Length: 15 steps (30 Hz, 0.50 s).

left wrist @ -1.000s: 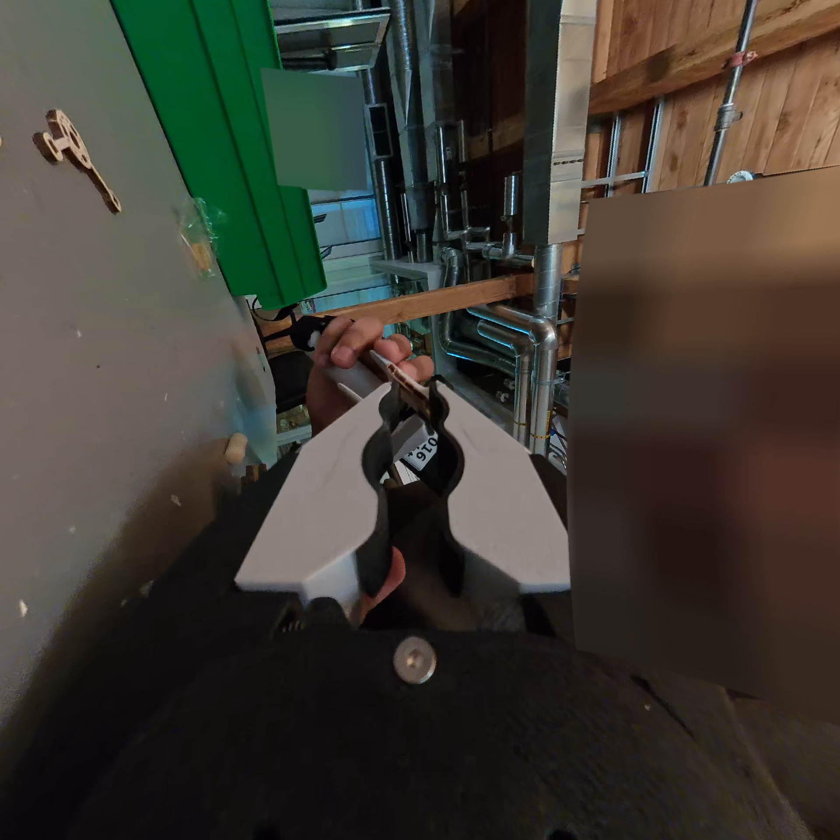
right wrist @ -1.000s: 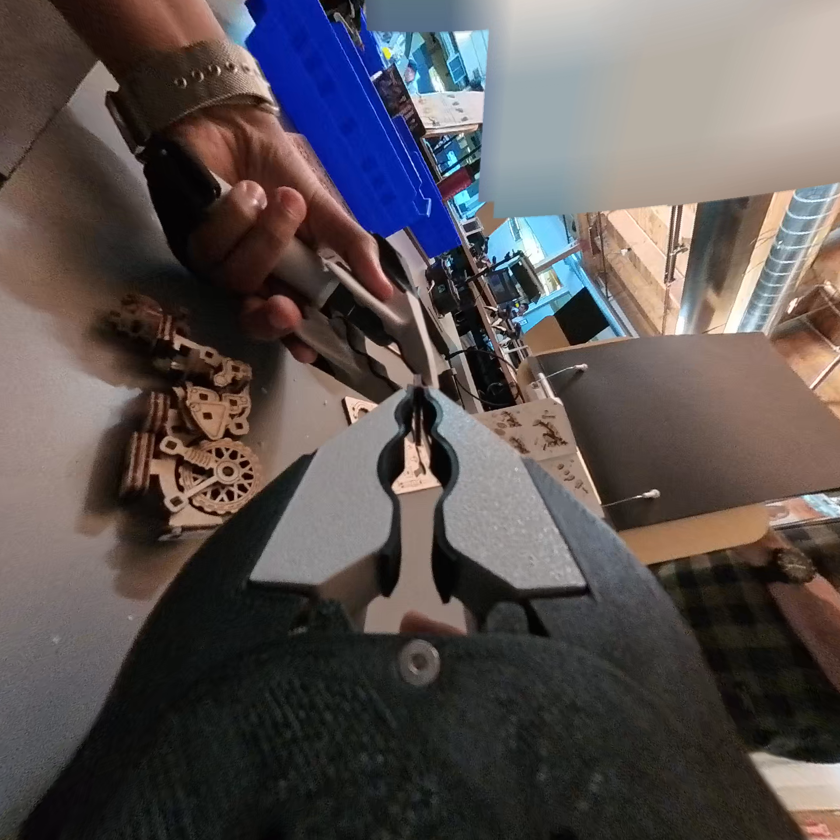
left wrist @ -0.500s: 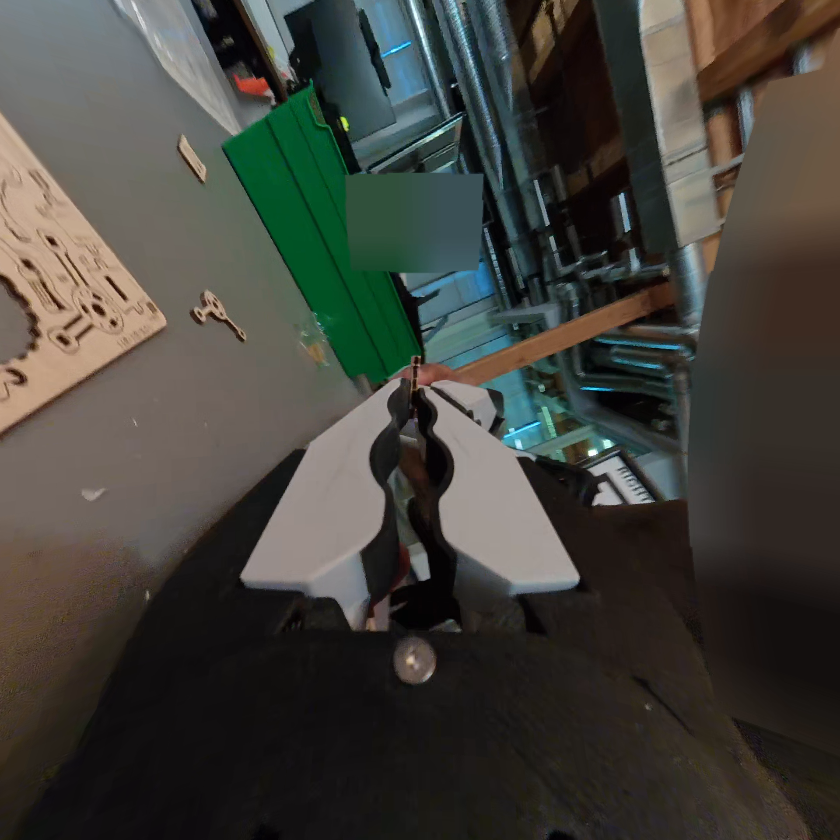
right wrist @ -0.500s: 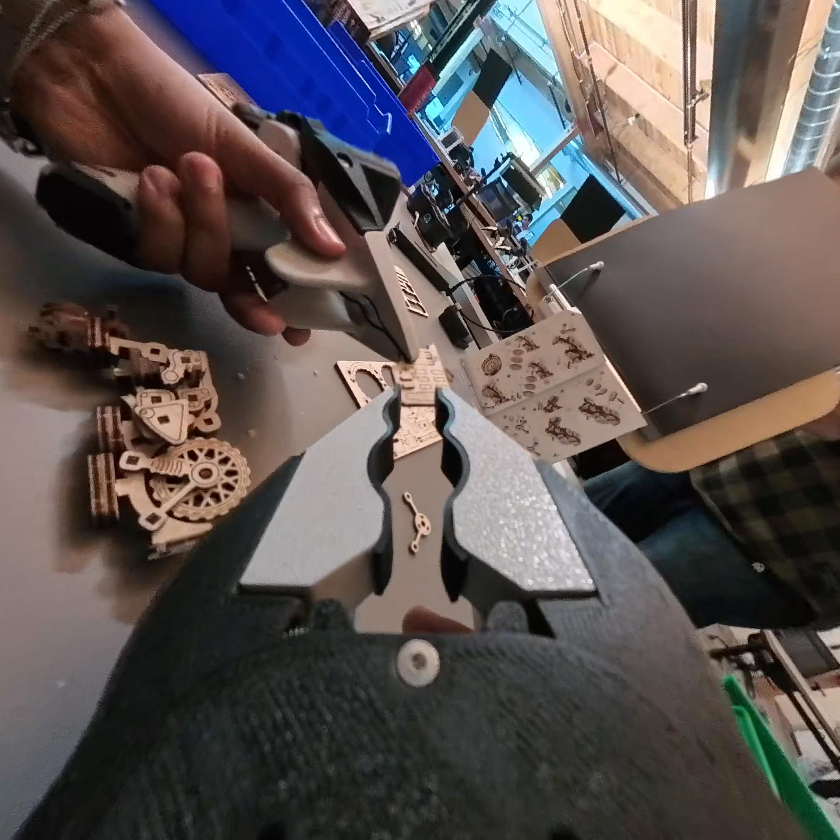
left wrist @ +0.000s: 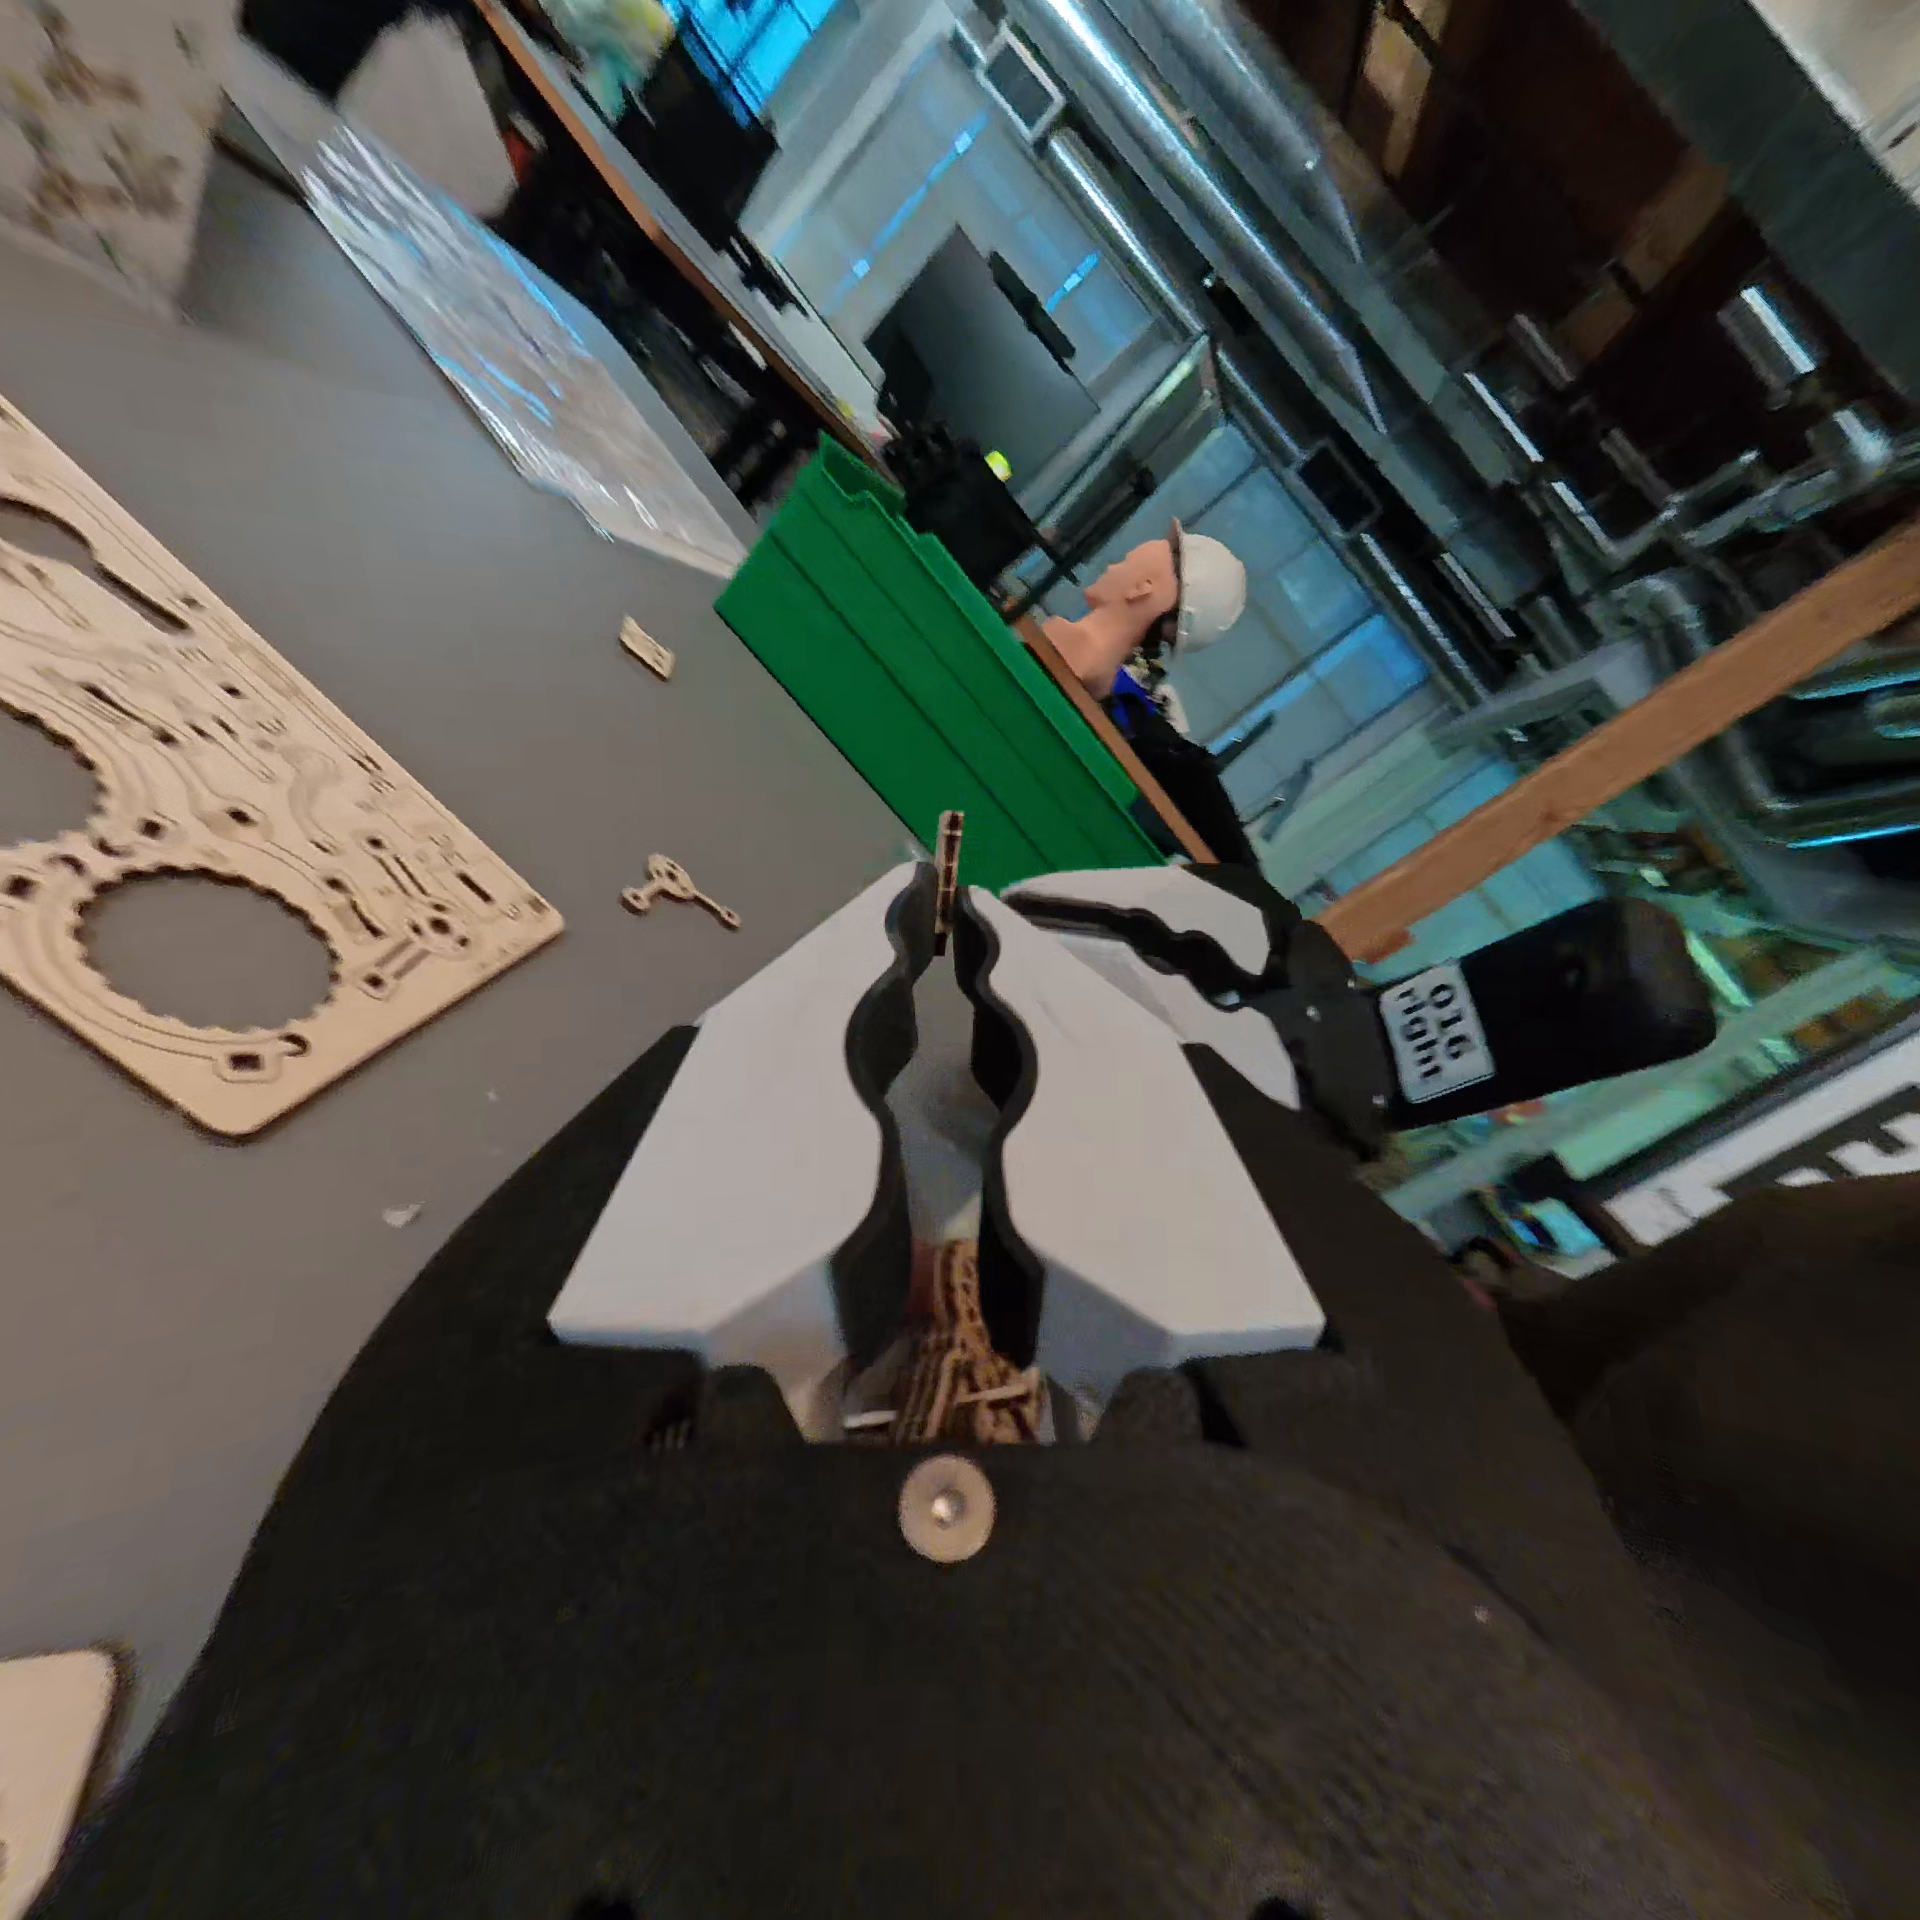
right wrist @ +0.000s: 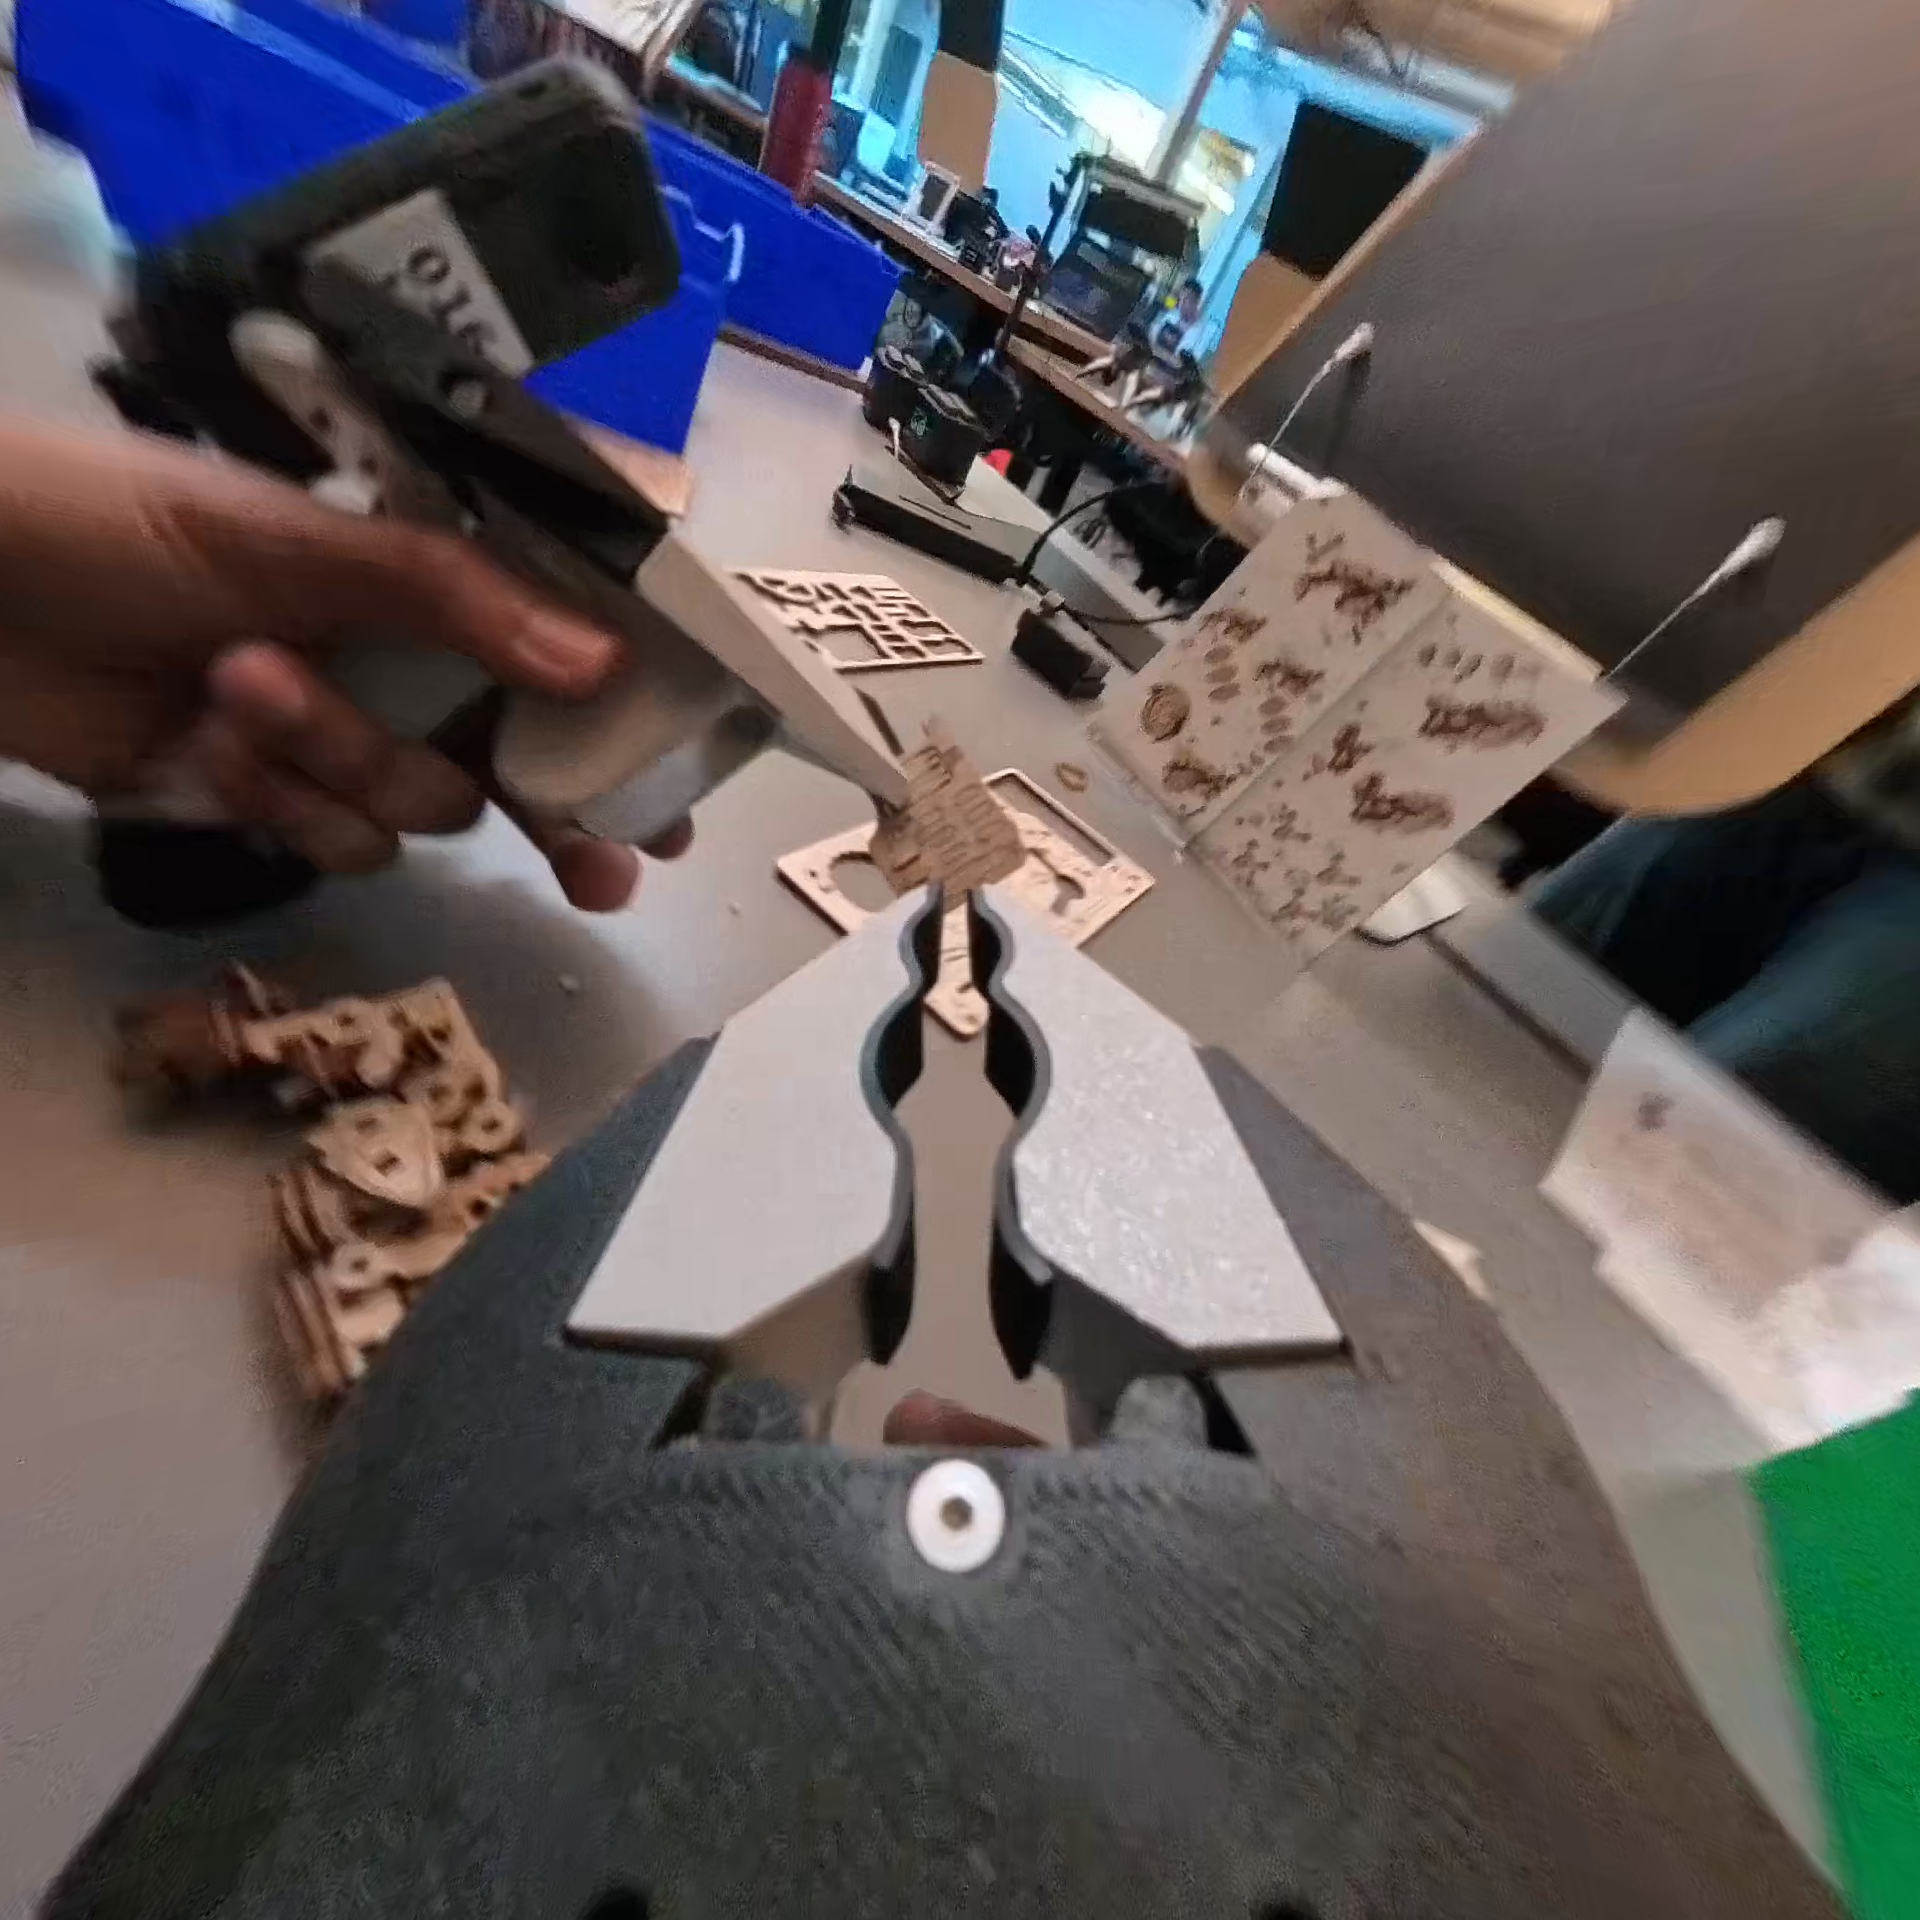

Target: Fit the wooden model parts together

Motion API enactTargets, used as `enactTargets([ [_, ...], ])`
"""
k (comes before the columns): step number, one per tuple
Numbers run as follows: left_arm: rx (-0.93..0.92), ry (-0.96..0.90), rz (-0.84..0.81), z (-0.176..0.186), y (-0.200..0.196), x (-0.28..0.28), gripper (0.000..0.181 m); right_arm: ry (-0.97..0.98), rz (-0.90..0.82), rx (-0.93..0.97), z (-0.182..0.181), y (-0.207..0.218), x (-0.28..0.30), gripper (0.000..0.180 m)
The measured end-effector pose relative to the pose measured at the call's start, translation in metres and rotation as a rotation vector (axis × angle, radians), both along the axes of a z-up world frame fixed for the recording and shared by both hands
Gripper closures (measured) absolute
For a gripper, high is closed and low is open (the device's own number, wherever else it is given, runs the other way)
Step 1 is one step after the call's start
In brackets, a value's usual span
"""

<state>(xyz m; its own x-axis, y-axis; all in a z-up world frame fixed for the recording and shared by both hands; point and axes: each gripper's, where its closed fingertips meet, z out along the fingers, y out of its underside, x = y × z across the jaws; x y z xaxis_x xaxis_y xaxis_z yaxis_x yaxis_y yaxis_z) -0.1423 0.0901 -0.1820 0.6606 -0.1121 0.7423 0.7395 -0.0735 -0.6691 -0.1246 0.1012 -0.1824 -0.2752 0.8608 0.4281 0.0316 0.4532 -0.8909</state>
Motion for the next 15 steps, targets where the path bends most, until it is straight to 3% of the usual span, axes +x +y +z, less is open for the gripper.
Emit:
enactTargets([
  [3,0.016,0.108,0.066,0.006,-0.002,-0.004,0.179,-0.086,0.004,-0.185,-0.004,-0.010,-0.004,0.178],
  [15,0.076,0.416,0.153,0.025,-0.004,0.012,0.179,-0.116,-0.066,-0.450,0.009,-0.007,-0.009,0.177],
])
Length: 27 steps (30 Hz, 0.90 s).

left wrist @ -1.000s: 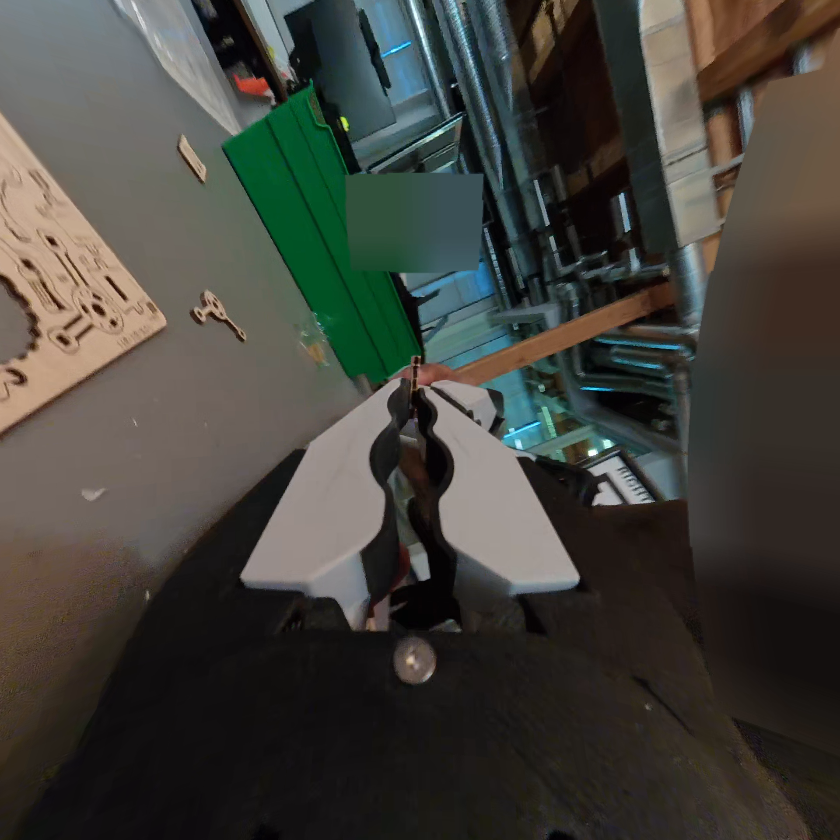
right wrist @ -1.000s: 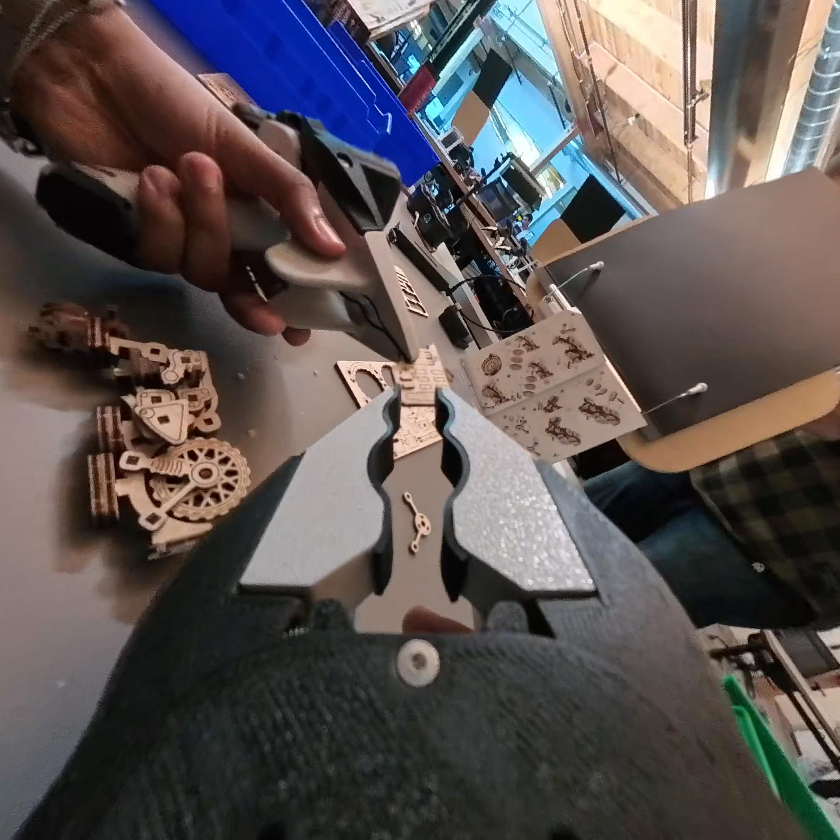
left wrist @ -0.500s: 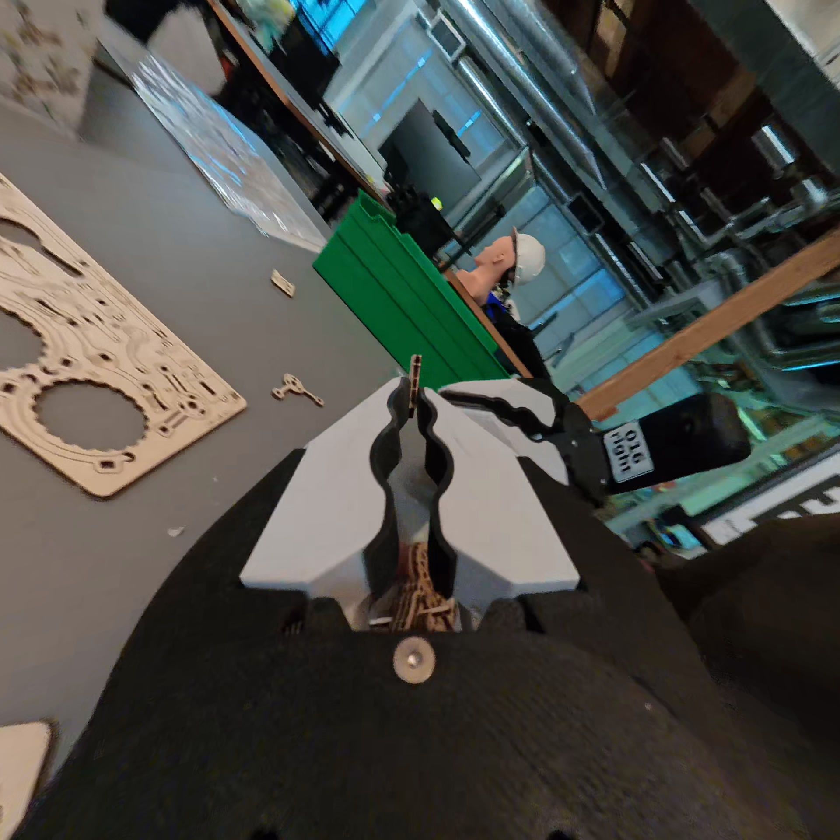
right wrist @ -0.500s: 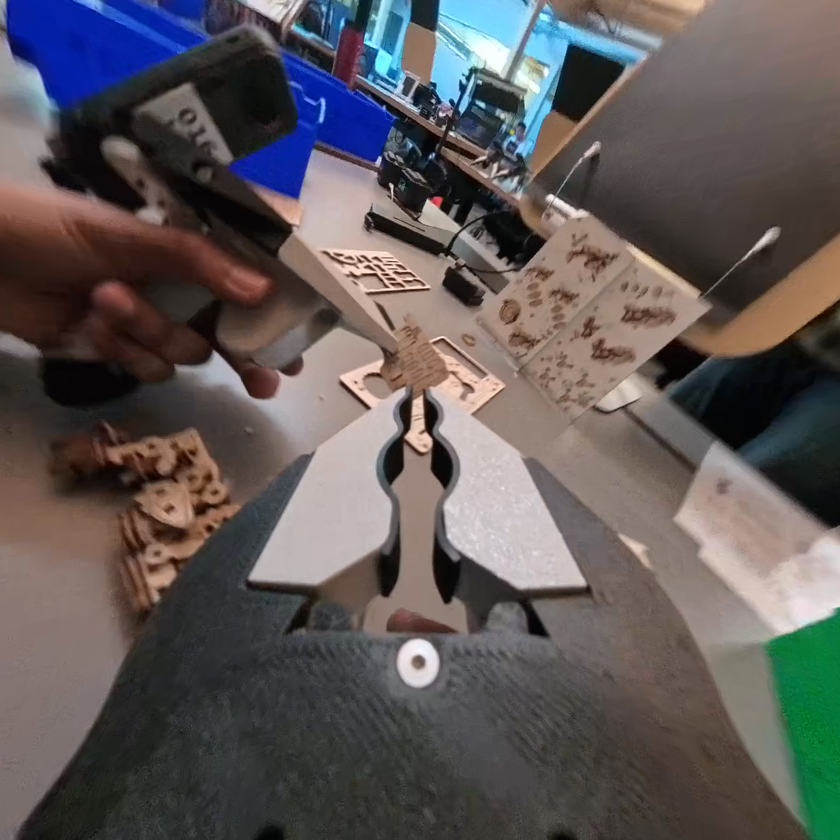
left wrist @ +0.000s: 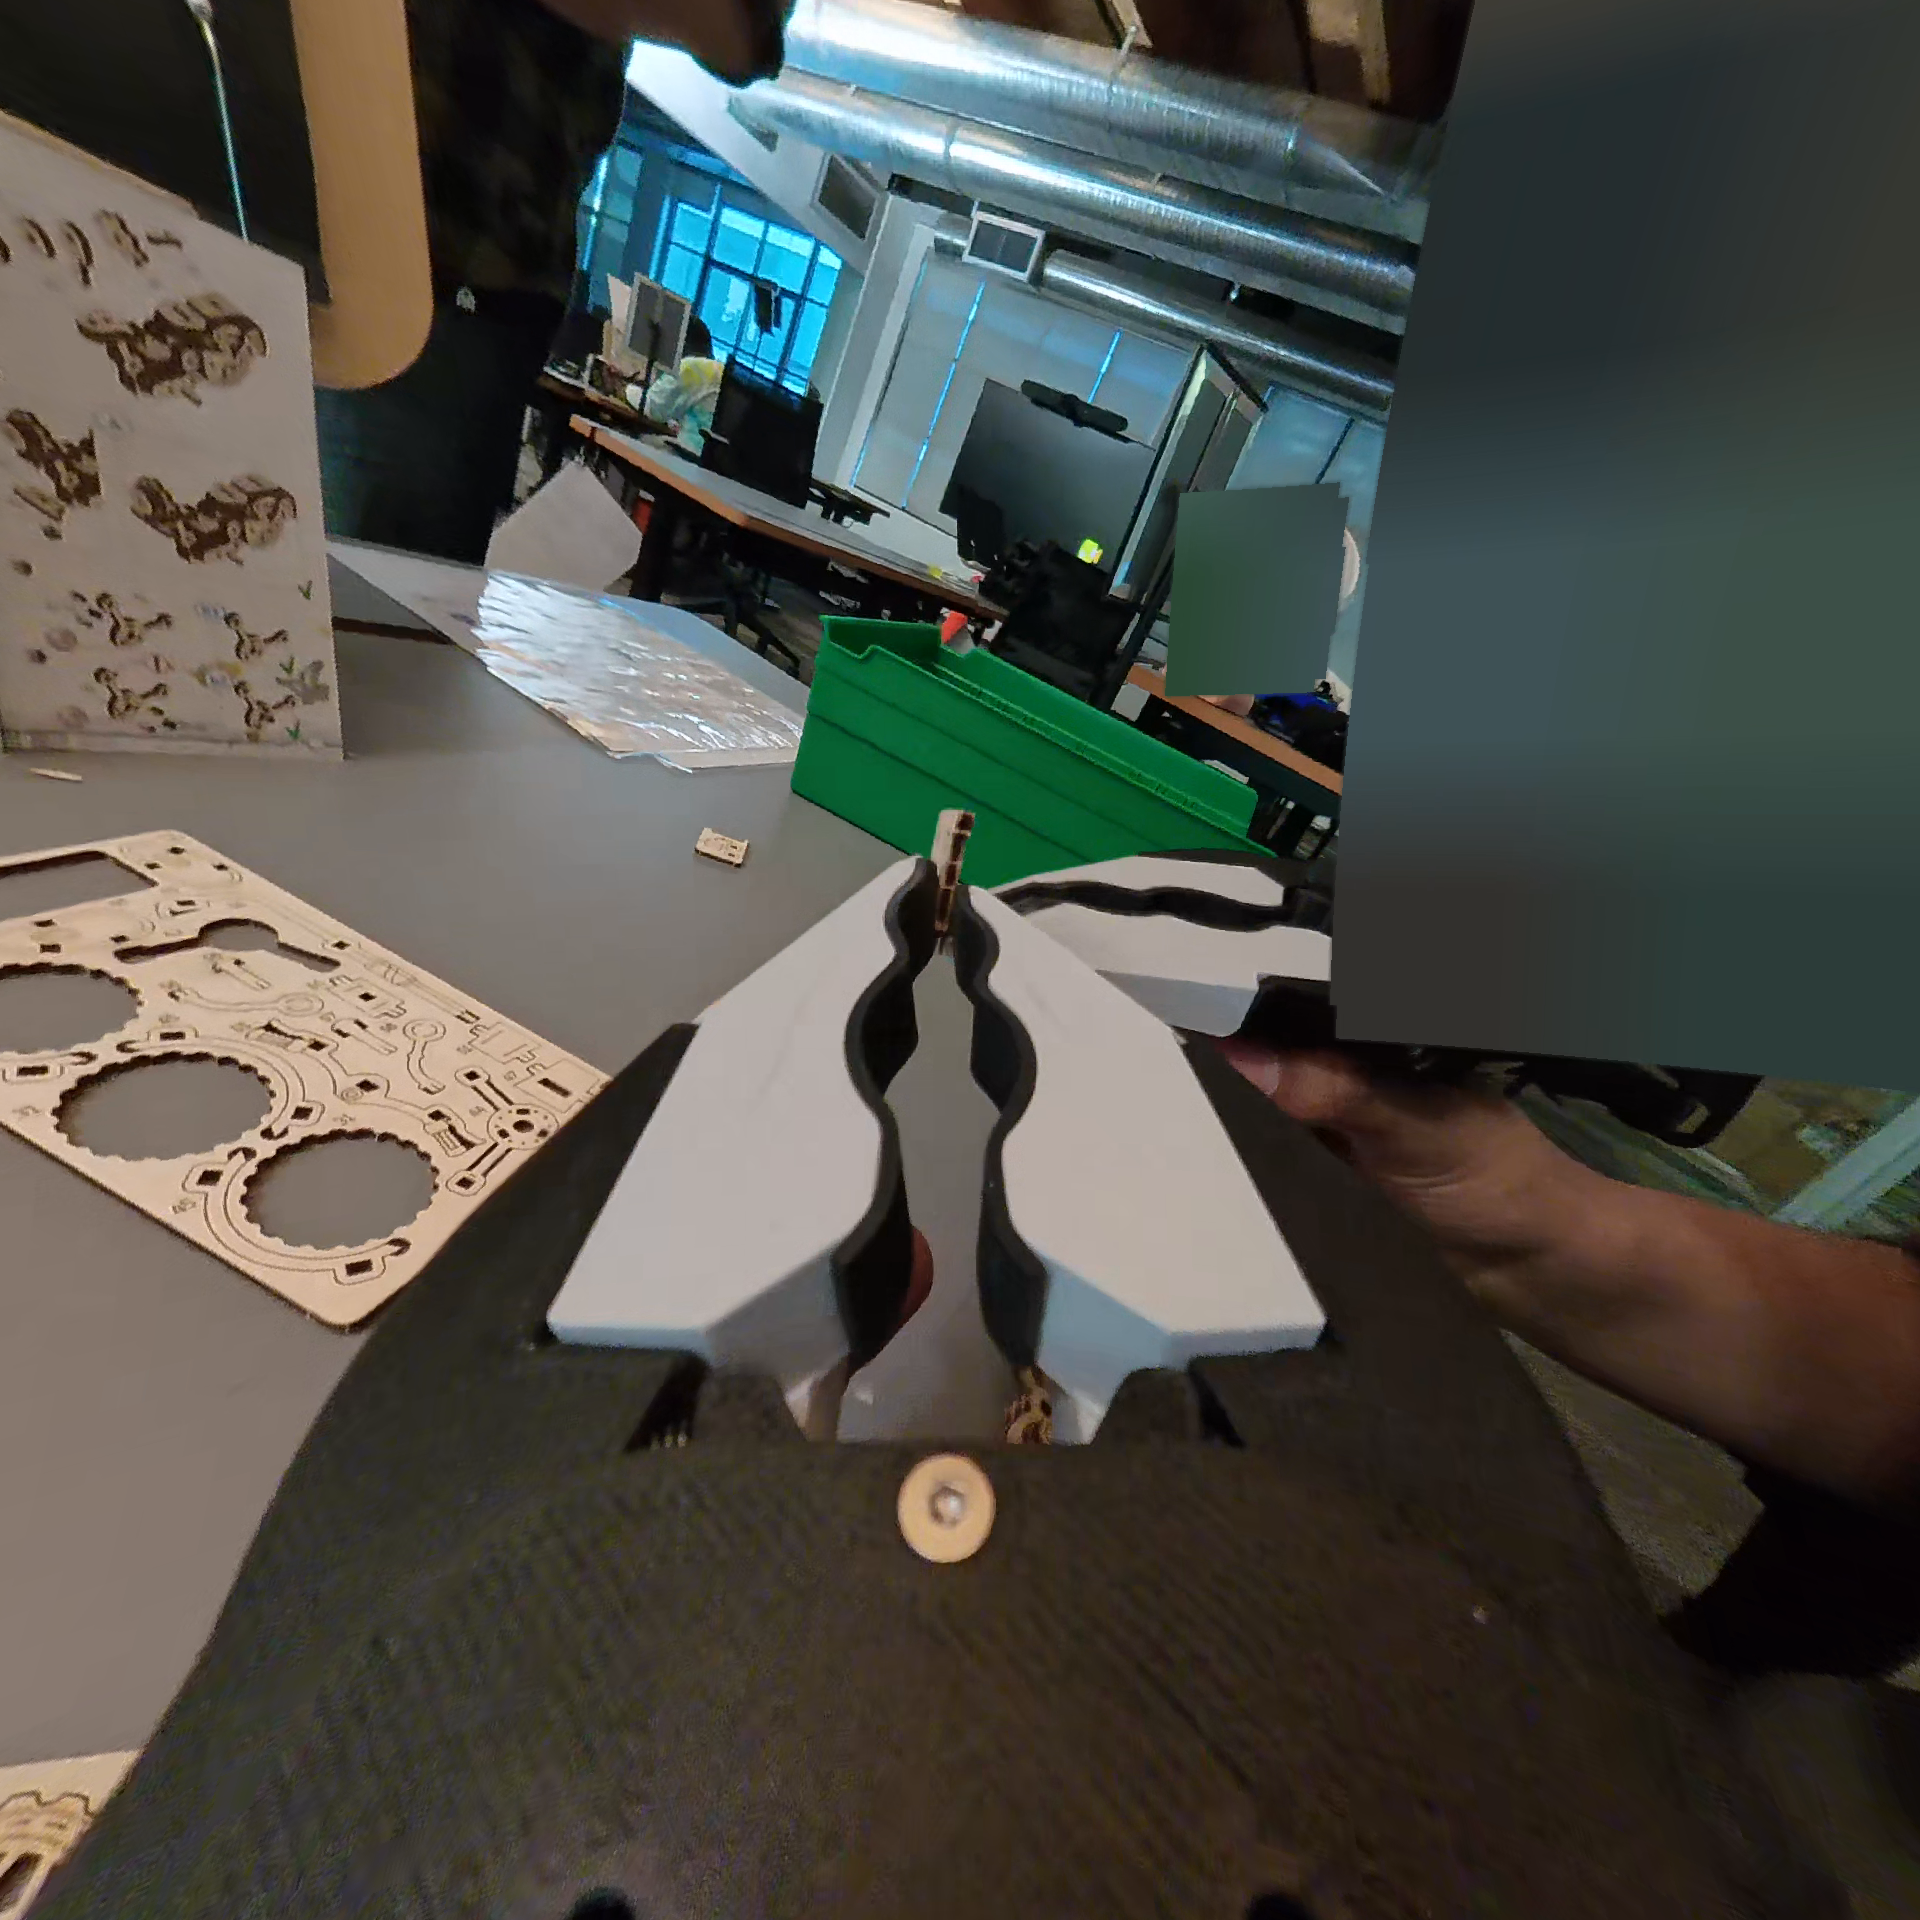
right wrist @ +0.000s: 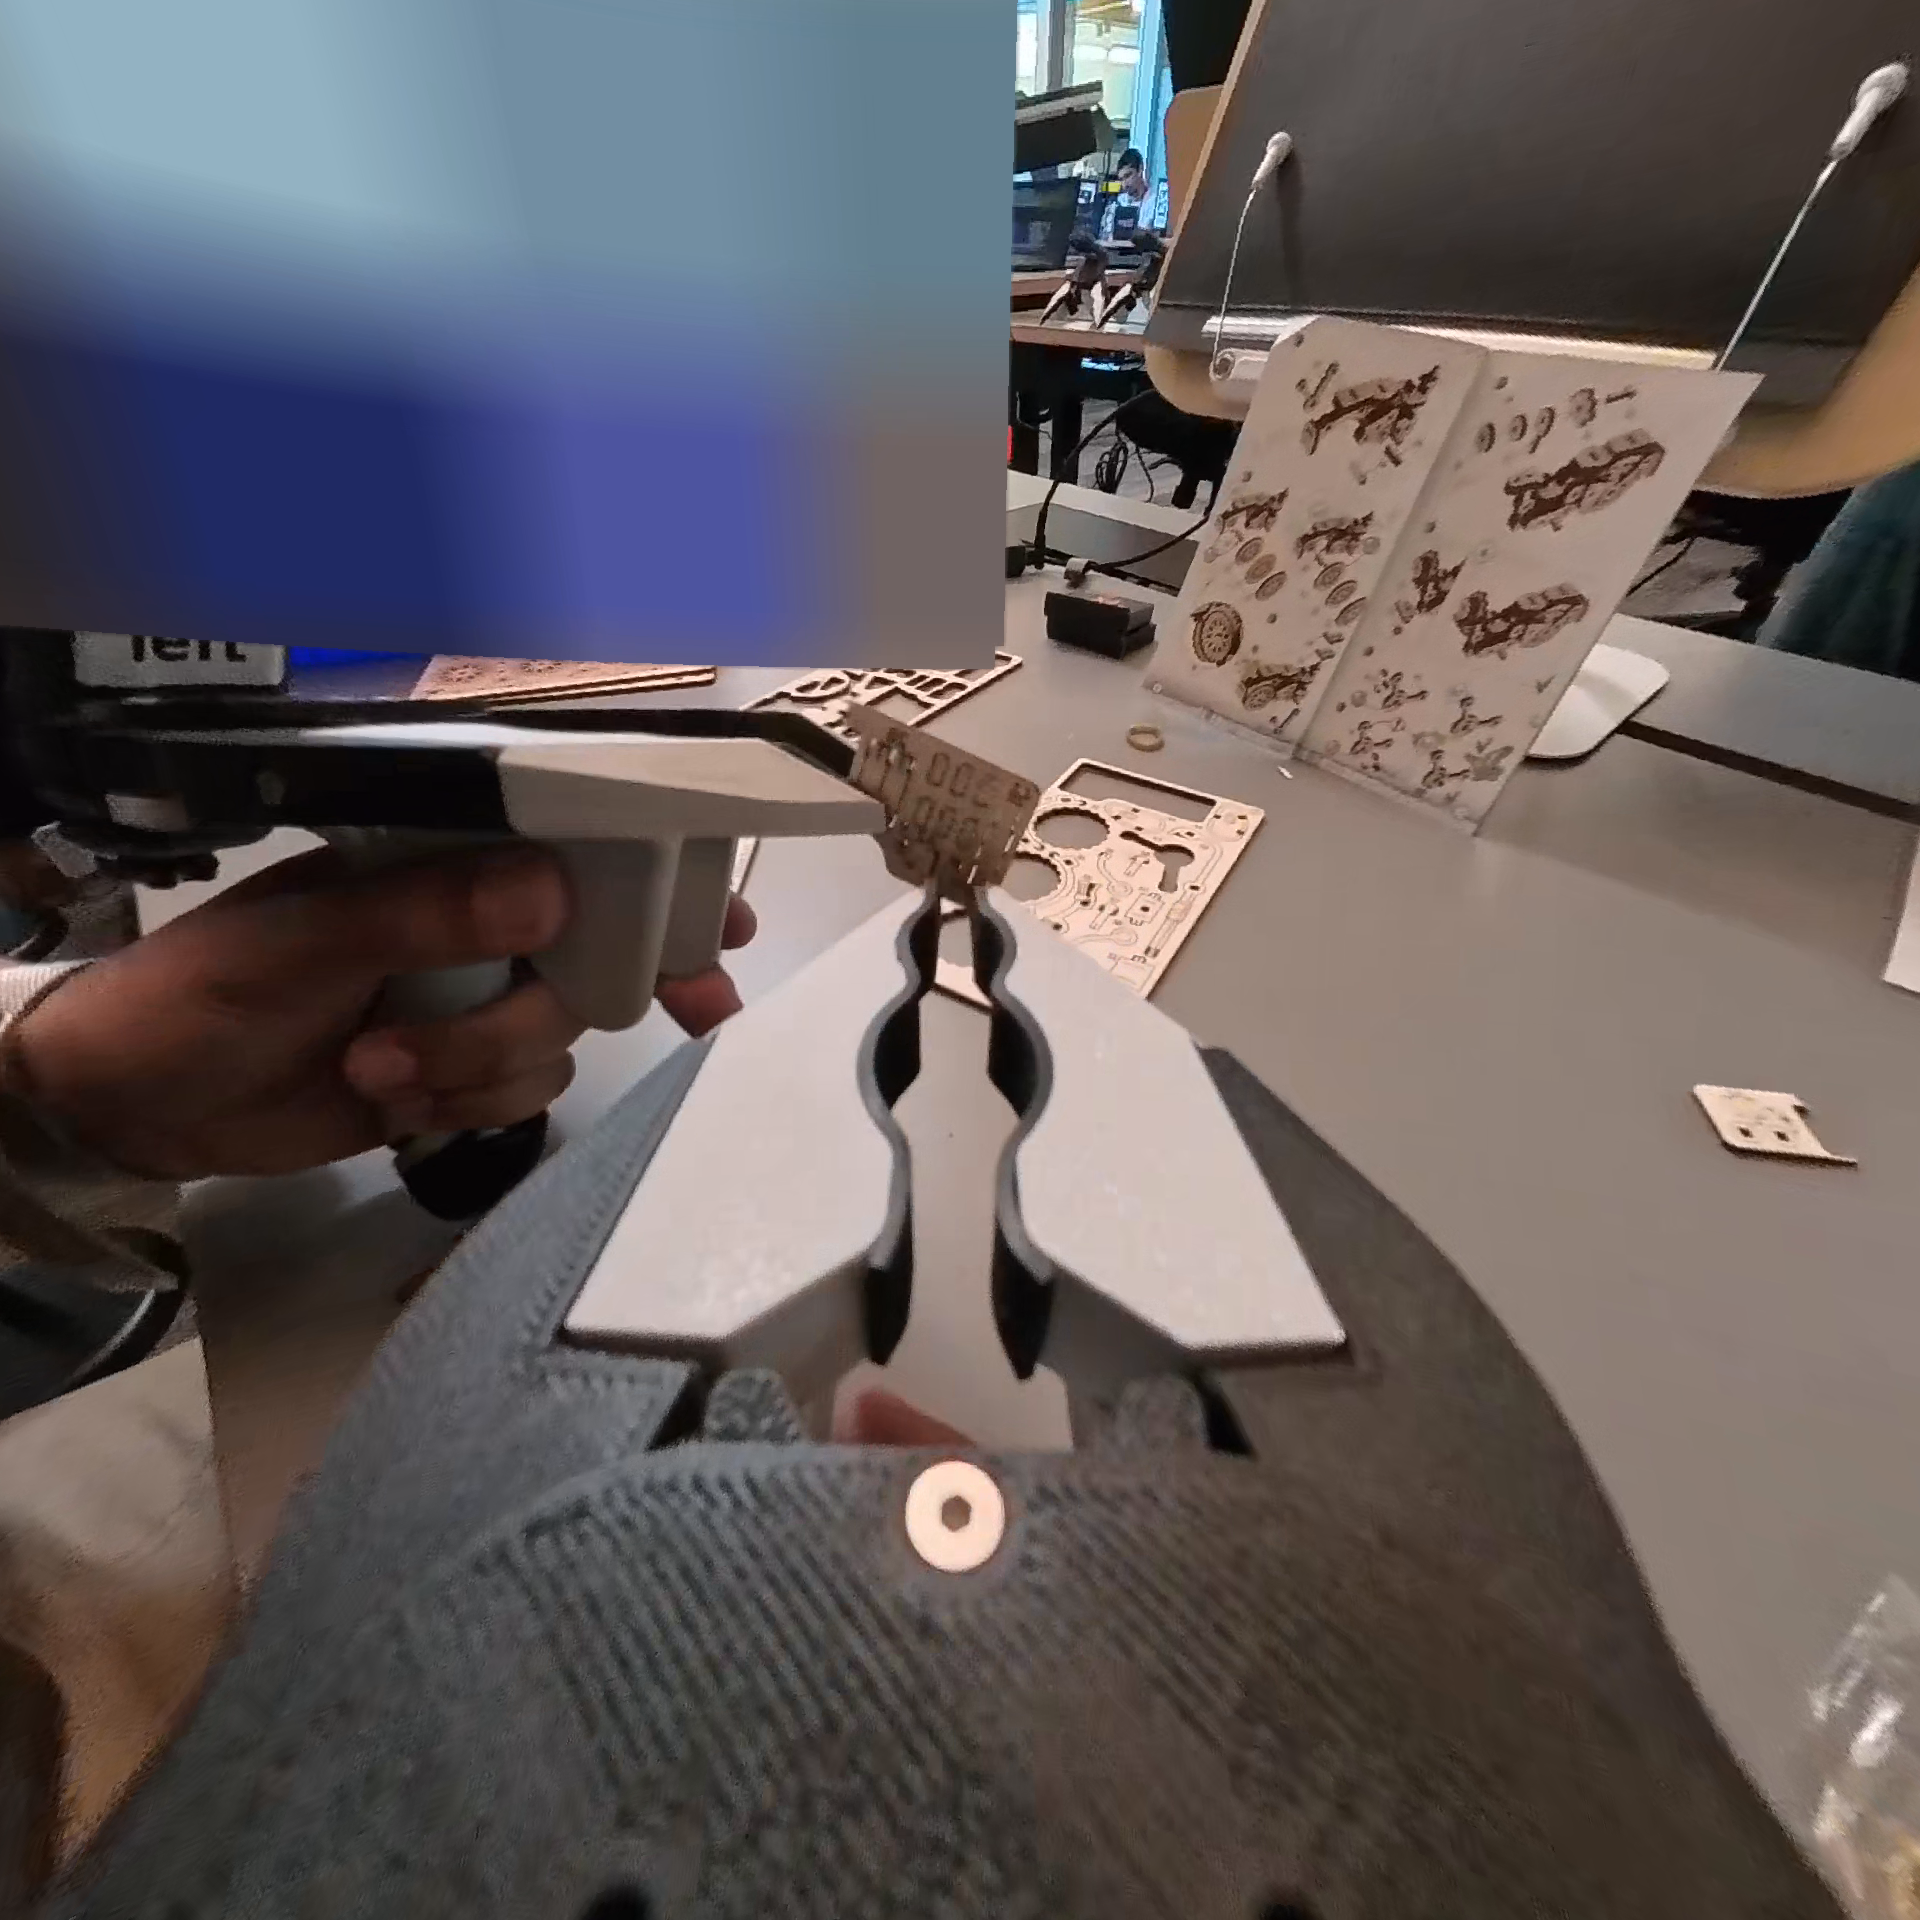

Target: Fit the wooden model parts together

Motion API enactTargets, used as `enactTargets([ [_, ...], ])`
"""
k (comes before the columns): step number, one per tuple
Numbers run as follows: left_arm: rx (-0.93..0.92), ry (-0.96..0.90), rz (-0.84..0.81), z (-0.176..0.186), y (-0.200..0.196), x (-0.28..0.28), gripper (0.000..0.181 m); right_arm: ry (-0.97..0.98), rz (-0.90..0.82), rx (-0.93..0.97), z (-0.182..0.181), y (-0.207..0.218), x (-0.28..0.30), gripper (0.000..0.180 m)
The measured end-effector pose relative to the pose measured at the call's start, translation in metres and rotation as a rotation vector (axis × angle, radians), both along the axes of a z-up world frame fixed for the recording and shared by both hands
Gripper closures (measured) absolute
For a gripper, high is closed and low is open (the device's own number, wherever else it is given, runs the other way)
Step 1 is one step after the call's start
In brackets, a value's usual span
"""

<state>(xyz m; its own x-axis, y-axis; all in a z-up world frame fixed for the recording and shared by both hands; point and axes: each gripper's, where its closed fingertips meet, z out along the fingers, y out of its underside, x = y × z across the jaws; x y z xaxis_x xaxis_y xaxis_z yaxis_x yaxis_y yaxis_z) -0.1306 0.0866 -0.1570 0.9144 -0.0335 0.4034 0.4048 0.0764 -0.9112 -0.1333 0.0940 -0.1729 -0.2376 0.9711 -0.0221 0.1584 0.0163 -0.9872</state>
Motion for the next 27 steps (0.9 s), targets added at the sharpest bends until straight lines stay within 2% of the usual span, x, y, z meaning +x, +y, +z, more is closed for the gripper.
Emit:
enactTargets([
  [4,0.008,0.007,0.007,0.0005,0.0008,0.0032,0.179,0.002,-0.005,-0.018,0.0016,-0.0007,-0.0001,0.176],
  [12,0.025,-0.089,-0.008,-0.0005,0.0014,0.0033,0.179,0.001,-0.022,-0.040,0.0019,0.0023,-0.0014,0.179],
  [27,0.030,-0.110,0.006,-0.0001,0.0010,0.0018,0.179,0.001,-0.019,-0.061,0.0036,0.0011,-0.0025,0.180],
])
